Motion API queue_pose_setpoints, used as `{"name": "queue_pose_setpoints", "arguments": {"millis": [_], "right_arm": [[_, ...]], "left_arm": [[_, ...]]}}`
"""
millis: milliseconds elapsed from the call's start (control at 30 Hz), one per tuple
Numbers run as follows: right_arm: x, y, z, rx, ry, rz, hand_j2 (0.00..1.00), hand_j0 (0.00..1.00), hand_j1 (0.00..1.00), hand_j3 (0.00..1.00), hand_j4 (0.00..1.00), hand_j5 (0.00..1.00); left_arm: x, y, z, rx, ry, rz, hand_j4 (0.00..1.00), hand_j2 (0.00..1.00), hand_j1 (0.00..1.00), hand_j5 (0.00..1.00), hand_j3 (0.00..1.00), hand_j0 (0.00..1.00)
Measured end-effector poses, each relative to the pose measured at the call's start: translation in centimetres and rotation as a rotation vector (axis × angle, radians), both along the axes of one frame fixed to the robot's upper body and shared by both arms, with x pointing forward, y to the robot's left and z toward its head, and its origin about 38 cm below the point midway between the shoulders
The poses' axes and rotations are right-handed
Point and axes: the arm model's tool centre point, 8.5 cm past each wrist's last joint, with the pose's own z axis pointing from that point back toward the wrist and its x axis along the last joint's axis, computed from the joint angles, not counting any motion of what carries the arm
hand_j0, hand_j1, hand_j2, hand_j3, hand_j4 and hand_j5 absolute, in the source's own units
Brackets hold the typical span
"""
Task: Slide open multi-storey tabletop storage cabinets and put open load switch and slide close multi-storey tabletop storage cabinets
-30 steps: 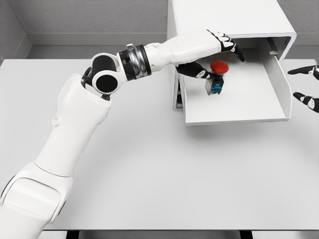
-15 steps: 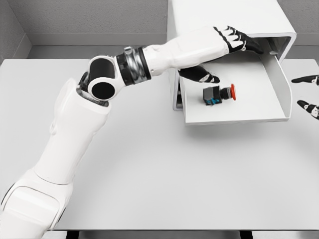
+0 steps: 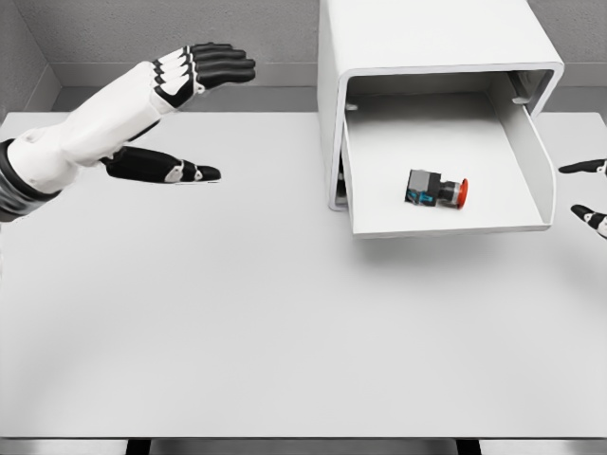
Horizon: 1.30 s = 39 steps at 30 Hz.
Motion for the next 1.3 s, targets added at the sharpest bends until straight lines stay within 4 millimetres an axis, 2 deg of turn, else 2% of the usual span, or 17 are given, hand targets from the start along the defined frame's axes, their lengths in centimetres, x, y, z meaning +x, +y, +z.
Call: {"name": "queue_pose_setpoints", "arguments": {"millis": [67, 100, 133, 200, 300, 367, 433, 700, 1300], "right_arm": [[-0.4, -0.1, -0.5, -0.003, 0.015, -0.003, 0.68, 0.68, 0.68, 0.68, 0.68, 0.68], [-0.5, -0.2, -0.6, -0.004, 0.02, -0.004, 0.68, 0.68, 0.68, 0.68, 0.68, 0.68], [-0.5, -0.2, -0.7, -0.005, 0.023, -0.006, 0.68, 0.68, 0.68, 0.68, 0.68, 0.68], [-0.6, -0.3, -0.8, -0.006, 0.028, -0.008, 0.67, 0.67, 0.67, 0.67, 0.67, 0.67], [-0.9, -0.4, -1.1, -0.009, 0.039, -0.011, 0.66, 0.66, 0.66, 0.66, 0.66, 0.66], [-0.9, -0.5, -1.1, -0.012, 0.043, -0.011, 0.66, 0.66, 0.66, 0.66, 0.66, 0.66], [-1.0, -0.6, -1.2, -0.014, 0.048, -0.012, 0.66, 0.66, 0.66, 0.66, 0.66, 0.66], [-1.7, -0.6, -2.2, -0.021, 0.08, -0.01, 0.61, 0.61, 0.61, 0.61, 0.61, 0.61], [-3.6, -2.1, -4.4, -0.017, 0.157, -0.053, 0.64, 0.64, 0.64, 0.64, 0.64, 0.64]], "left_arm": [[-0.9, 2.8, -2.8, 0.022, 0.086, 0.068, 1.0, 1.0, 1.0, 1.0, 1.0, 1.0], [-0.9, 3.9, -3.3, 0.03, 0.102, 0.097, 1.0, 1.0, 1.0, 1.0, 1.0, 1.0], [-0.5, 4.9, -3.6, 0.044, 0.115, 0.13, 1.0, 1.0, 1.0, 1.0, 1.0, 1.0], [0.5, 7.2, -5.5, 0.072, 0.177, 0.207, 1.0, 1.0, 1.0, 1.0, 1.0, 1.0], [1.7, 10.8, -9.9, 0.101, 0.316, 0.323, 1.0, 1.0, 1.0, 1.0, 1.0, 1.0], [1.5, 12.4, -13.0, 0.149, 0.4, 0.381, 1.0, 1.0, 1.0, 1.0, 1.0, 1.0], [1.6, 13.3, -14.2, 0.183, 0.432, 0.414, 1.0, 1.0, 1.0, 1.0, 1.0, 1.0], [1.7, 13.9, -15.5, 0.214, 0.465, 0.442, 1.0, 1.0, 1.0, 1.0, 1.0, 1.0], [1.5, 14.1, -15.9, 0.219, 0.473, 0.446, 1.0, 1.0, 1.0, 1.0, 1.0, 1.0]]}}
